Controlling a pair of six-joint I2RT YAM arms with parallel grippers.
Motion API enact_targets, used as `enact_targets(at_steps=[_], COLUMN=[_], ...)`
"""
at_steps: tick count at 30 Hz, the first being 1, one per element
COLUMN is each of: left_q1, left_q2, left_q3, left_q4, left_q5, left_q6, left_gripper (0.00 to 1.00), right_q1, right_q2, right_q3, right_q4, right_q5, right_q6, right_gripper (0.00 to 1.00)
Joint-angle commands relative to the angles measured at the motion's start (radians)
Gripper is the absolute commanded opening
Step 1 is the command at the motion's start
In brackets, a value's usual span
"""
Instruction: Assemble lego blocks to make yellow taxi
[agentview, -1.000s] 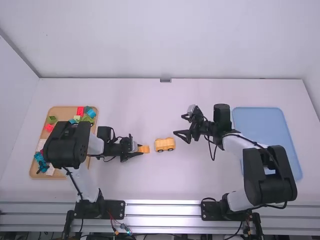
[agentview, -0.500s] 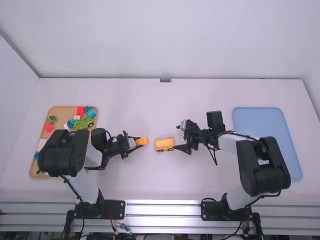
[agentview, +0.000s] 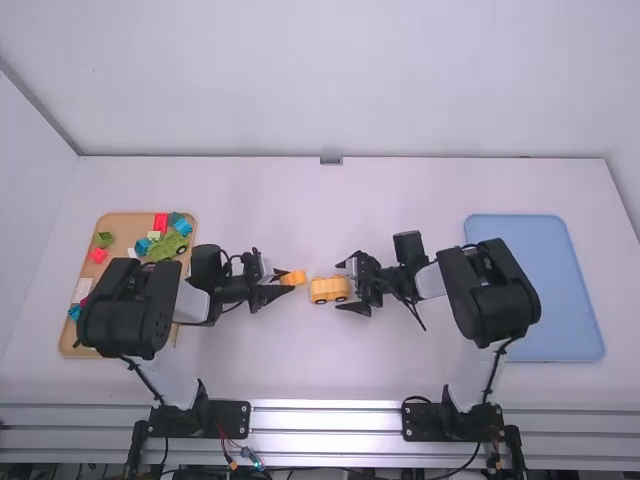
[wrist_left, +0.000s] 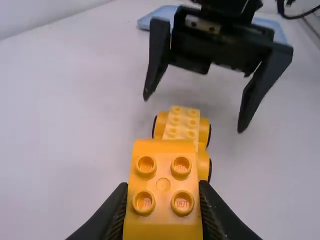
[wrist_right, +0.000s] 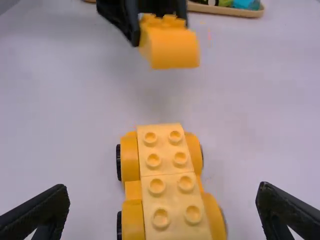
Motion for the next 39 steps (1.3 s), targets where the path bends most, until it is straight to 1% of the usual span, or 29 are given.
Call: enact_targets(at_steps=[1, 5, 10, 14, 20, 24, 26, 27, 28, 30, 33, 39], left_q1=[-0.032, -0.087, -0.163, -0.209, -0.238, -0.251, -0.248, -0.248, -0.249, -0.253, -0.257, -0.256], left_q2=[-0.009, -0.009, -0.009, -0.009, -0.009, -0.009, -0.009, -0.009, -0.009, -0.009, -0.009, -0.009], left_q3=[0.045, 0.092, 0.128, 0.158, 0.208, 0.238, 0.241, 0.241, 0.241, 0.241, 0.237, 0.237], left_q4=[-0.049, -0.133, -0.208, -0.267, -0.366, -0.411, -0.408, -0.408, -0.409, -0.411, -0.412, -0.416], left_q5=[0.053, 0.038, -0.064, -0.074, -0.134, -0.139, -0.145, -0.145, -0.145, -0.145, -0.142, -0.141], left_q6=[0.043, 0.066, 0.063, 0.116, 0.115, 0.115, 0.114, 0.114, 0.115, 0.114, 0.115, 0.114], left_gripper=[0.02, 0.02, 0.02, 0.02, 0.02, 0.02, 0.02, 0.02, 0.02, 0.02, 0.02, 0.02], right_q1=[-0.001, -0.001, -0.001, -0.001, 0.002, 0.027, 0.046, 0.047, 0.060, 0.073, 0.079, 0.061], right_q2=[0.042, 0.090, 0.138, 0.170, 0.185, 0.185, 0.185, 0.185, 0.185, 0.185, 0.185, 0.185], right_q3=[0.047, 0.076, 0.100, 0.117, 0.116, 0.117, 0.121, 0.121, 0.123, 0.128, 0.131, 0.130], right_q4=[0.001, 0.004, 0.002, 0.002, 0.002, 0.002, 0.001, 0.001, -0.005, -0.020, -0.024, -0.025], right_q5=[-0.055, -0.091, -0.073, -0.108, -0.124, -0.105, -0.048, -0.045, -0.023, -0.006, -0.007, -0.008], right_q6=[-0.007, -0.008, -0.018, -0.031, -0.071, -0.071, -0.070, -0.070, -0.071, -0.070, -0.070, -0.041], right_gripper=[0.98, 0.98, 0.99, 0.99, 0.98, 0.99, 0.94, 0.93, 0.89, 0.86, 0.81, 0.73])
